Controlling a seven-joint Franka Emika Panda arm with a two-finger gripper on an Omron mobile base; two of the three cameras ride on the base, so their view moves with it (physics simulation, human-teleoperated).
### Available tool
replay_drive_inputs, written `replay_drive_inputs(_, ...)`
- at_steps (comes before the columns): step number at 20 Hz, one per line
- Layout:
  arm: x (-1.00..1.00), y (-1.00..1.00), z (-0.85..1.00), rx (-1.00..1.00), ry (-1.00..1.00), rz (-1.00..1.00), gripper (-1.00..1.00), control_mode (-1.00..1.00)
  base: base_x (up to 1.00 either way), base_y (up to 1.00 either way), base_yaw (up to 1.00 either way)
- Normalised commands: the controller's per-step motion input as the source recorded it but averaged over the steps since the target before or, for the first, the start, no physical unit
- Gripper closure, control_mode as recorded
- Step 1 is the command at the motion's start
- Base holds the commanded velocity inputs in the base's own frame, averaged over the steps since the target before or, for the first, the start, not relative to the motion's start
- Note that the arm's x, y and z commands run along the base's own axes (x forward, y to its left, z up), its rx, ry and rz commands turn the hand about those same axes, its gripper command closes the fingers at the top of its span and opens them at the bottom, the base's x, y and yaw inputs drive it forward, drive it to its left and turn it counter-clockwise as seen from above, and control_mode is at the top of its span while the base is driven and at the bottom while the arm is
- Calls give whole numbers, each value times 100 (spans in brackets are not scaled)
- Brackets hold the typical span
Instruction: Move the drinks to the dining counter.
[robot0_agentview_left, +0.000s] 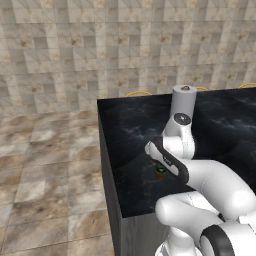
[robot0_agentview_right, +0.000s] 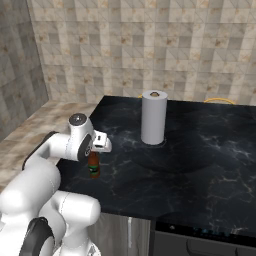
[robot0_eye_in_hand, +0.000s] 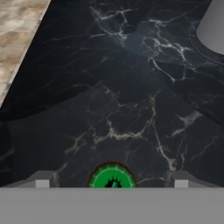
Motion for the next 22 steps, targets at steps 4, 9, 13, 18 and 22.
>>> replay_drive_inputs(4,0,0,4,1,0,0,-100,-100,0,0,0)
replay_drive_inputs(9,-14,-2,45,6,0,0,-100,-100,0,0,0)
replay_drive_inputs(13,-14,0,61,5,0,0,-100,-100,0,0,0)
replay_drive_inputs(18,-20,0,51,1,0,0,-100,-100,0,0,0)
replay_drive_inputs(22,-49,0,26,0,0,0,-100,-100,0,0,0)
